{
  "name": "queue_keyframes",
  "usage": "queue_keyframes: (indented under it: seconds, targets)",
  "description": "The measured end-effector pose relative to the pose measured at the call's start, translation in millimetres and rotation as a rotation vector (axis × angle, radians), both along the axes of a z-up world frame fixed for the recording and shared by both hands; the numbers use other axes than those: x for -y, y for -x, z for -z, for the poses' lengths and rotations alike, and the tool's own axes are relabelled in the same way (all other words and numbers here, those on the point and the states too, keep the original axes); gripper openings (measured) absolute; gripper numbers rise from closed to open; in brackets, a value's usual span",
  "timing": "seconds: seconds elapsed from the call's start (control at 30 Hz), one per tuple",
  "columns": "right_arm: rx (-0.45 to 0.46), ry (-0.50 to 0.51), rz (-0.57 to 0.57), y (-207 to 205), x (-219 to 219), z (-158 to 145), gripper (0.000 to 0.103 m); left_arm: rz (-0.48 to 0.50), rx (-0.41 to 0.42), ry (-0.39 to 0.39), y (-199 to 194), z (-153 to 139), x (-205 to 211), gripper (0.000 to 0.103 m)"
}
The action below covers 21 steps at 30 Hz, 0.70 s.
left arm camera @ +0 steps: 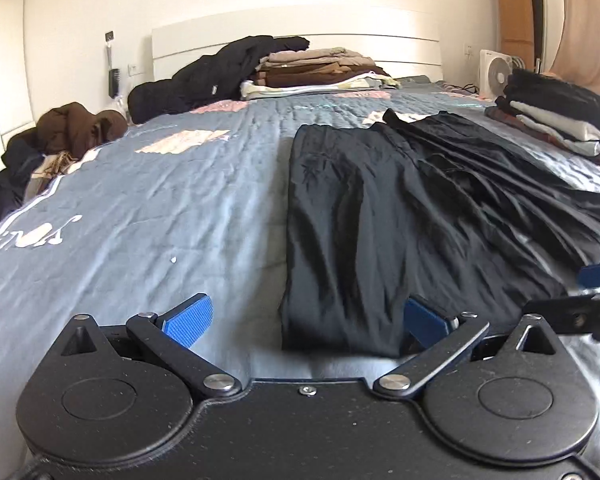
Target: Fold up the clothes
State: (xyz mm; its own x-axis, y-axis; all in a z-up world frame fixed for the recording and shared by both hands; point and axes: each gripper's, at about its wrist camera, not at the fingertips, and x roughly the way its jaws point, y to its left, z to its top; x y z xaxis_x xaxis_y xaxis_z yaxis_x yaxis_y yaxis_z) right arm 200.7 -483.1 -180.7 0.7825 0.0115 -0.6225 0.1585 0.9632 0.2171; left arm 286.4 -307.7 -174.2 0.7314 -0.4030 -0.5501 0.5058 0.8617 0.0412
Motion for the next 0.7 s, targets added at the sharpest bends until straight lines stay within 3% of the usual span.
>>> queue_keyframes:
  seconds: [0.13, 0.23, 0.4, 0.5, 0.57, 0.6, 0.63, 0.67, 0.7]
  targets:
    - [-0.040, -0.094, -0.002, -9.6, 11.9, 5.6, 0.103, 0.015, -0.105, 0.052, -18.2, 2.4, 0.2, 0.099]
    - [-0.076, -0.194, -0.009, -15.5, 23.0, 11.7, 0.102, 0.023, -0.178, 0.083, -31.1, 4.7, 0.5, 0.088]
    - [-0.089, -0.236, -0.024, -26.6, 29.3, 11.8, 0.102, 0.026, -0.231, 0.106, -39.6, 10.3, -0.4, 0.078]
    - [-0.114, -0.233, -0.023, -35.8, 29.8, 12.2, 0.101, 0.034, -0.256, 0.122, -42.9, 12.9, -0.8, 0.061]
    - [-0.126, -0.242, -0.017, -39.9, 30.1, 12.9, 0.098, 0.040, -0.272, 0.134, -45.1, 14.6, -1.0, 0.042]
    - [-0.128, -0.248, -0.006, -40.6, 31.0, 13.8, 0.087, 0.043, -0.280, 0.139, -46.3, 15.4, -1.2, 0.040]
    - [-0.132, -0.249, 0.010, -41.3, 31.4, 13.6, 0.065, 0.044, -0.283, 0.140, -46.5, 16.0, -0.8, 0.039]
    - [-0.140, -0.248, 0.025, -42.5, 32.3, 13.6, 0.051, 0.045, -0.283, 0.138, -46.4, 16.4, -0.1, 0.035]
    - [-0.150, -0.254, 0.034, -44.2, 34.3, 13.4, 0.022, 0.045, -0.288, 0.138, -46.8, 16.8, 1.1, 0.034]
